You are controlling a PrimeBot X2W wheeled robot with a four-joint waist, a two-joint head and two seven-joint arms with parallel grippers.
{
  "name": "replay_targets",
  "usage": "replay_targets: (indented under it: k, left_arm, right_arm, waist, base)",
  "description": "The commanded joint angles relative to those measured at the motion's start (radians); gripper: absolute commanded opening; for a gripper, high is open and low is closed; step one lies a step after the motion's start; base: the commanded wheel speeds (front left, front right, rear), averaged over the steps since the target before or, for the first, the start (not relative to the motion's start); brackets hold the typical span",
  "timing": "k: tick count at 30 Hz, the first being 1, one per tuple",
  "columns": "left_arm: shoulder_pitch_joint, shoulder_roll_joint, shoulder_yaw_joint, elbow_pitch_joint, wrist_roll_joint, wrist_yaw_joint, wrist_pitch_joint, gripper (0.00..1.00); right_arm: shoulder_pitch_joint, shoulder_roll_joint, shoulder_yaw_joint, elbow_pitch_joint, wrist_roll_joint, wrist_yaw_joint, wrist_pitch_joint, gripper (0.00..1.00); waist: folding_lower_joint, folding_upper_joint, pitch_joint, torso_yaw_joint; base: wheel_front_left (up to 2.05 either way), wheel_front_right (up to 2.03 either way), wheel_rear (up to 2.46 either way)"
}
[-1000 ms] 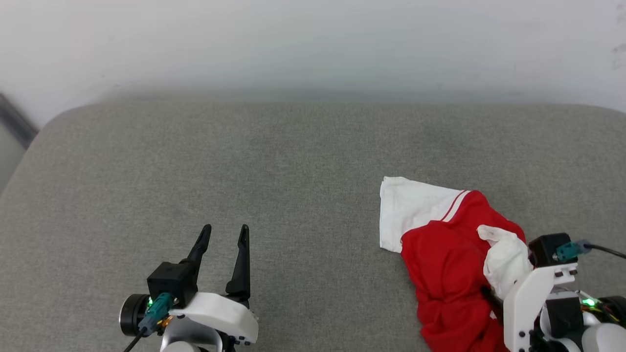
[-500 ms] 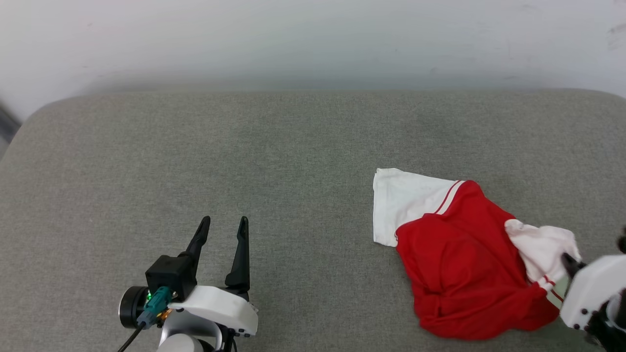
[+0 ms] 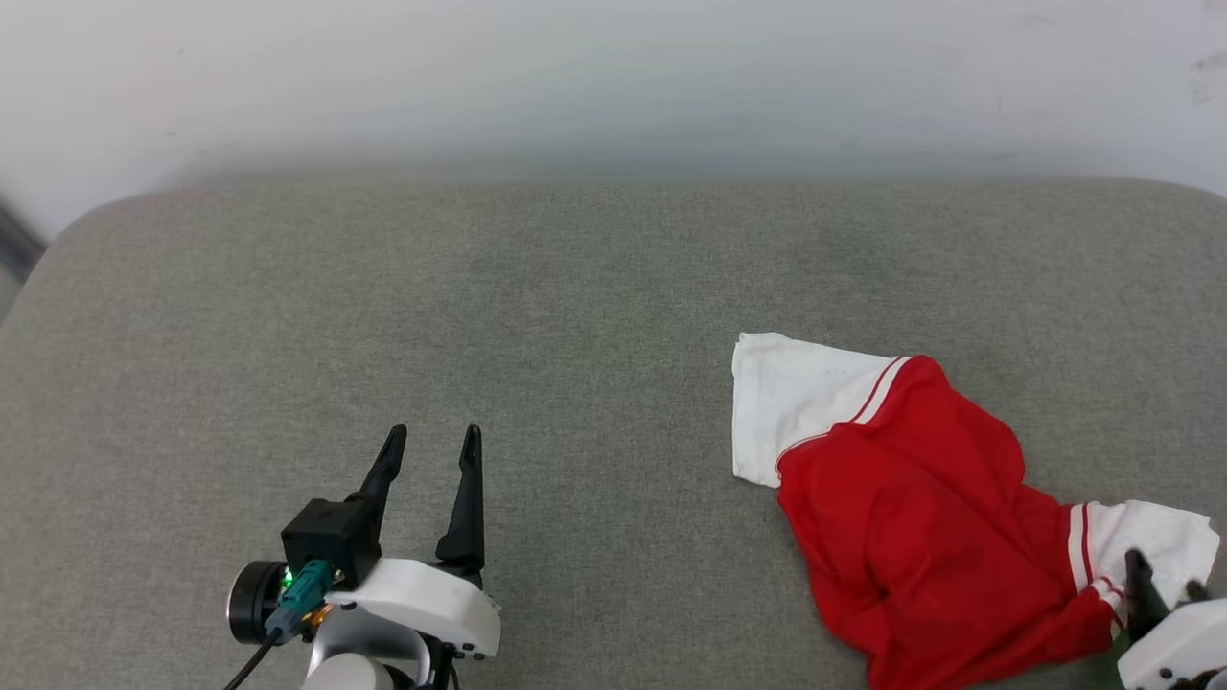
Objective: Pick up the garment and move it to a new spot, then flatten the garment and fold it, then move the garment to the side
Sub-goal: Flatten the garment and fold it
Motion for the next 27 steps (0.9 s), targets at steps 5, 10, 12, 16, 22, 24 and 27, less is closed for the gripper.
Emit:
replay_targets:
  k: [5,10,12,16,22,24,27]
  left_arm:
    - [0.016,0.01,0.001,-0.005,-0.005,0.008,0.006,1.0]
    - [0.033,0.013,-0.001,-0.003,-0.009,0.014,0.012,1.0]
    - [0.04,0.014,-0.002,-0.001,-0.013,0.018,0.015,1.0]
    - [0.053,0.018,-0.003,0.002,-0.015,0.025,0.022,1.0]
    - [0.037,0.028,-0.009,0.014,-0.017,0.025,0.054,1.0]
    - [0.008,0.028,-0.016,0.021,-0.016,0.019,0.07,1.0]
    - [-0.059,0.017,-0.037,0.034,-0.007,0.004,0.1,1.0]
  right_arm:
    - [-0.013,-0.002,0.035,-0.068,-0.119,0.0,-0.155,1.0]
    - [-0.001,-0.006,0.103,-0.156,-0.198,0.0,-0.221,1.0]
    - [0.014,-0.005,0.143,-0.199,-0.205,0.0,-0.232,1.0]
    - [0.054,-0.003,0.233,-0.288,-0.208,0.0,-0.23,1.0]
    - [0.127,0.0,0.351,-0.416,-0.183,0.0,-0.208,1.0]
    - [0.149,0.0,0.378,-0.449,-0.162,0.0,-0.201,1.0]
    - [0.162,0.0,0.407,-0.497,-0.144,0.0,-0.191,1.0]
  waist:
    - [0.0,0.0,-0.018,-0.007]
    - [0.0,0.0,-0.048,-0.009]
    - [0.0,0.0,-0.061,-0.01]
    - [0.0,0.0,-0.084,-0.014]
    - [0.0,0.0,-0.098,-0.027]
    - [0.0,0.0,-0.095,-0.035]
    - [0.0,0.0,-0.084,-0.052]
  base:
    - [0.0,0.0,0.0]
    - [0.0,0.0,0.0]
    - [0.0,0.0,0.0]
    - [0.0,0.0,0.0]
    - [0.0,0.0,0.0]
    - [0.0,0.0,0.0]
    - [0.0,0.0,0.0]
